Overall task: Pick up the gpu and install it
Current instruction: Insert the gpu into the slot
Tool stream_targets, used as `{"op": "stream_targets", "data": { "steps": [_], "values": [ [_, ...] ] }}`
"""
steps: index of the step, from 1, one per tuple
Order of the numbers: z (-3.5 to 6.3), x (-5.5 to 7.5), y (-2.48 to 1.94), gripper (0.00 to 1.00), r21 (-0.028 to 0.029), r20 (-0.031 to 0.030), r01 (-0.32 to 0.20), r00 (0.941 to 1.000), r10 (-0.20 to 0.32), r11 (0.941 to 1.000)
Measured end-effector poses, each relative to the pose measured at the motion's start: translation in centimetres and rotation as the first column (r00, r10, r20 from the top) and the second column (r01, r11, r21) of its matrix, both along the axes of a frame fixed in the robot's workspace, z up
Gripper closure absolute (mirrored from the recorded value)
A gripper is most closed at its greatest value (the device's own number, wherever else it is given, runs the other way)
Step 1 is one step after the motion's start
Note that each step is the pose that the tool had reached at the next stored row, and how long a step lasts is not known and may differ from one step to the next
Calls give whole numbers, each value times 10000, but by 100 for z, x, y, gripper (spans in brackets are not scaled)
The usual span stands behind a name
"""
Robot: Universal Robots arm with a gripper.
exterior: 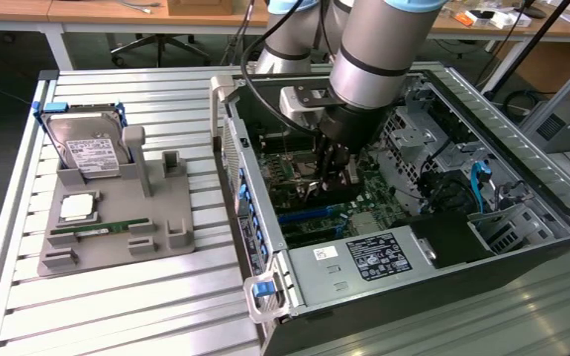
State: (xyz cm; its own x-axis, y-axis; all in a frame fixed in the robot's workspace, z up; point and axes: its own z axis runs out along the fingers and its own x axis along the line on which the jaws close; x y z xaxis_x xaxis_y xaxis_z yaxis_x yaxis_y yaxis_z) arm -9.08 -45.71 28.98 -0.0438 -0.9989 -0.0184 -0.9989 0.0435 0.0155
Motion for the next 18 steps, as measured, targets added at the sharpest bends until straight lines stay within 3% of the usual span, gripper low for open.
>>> {"op": "stream_targets", "data": {
  "steps": [18],
  "values": [
    [-80,-61,-16,73,-8,1,-9,10000,9,10000]
  ]
}}
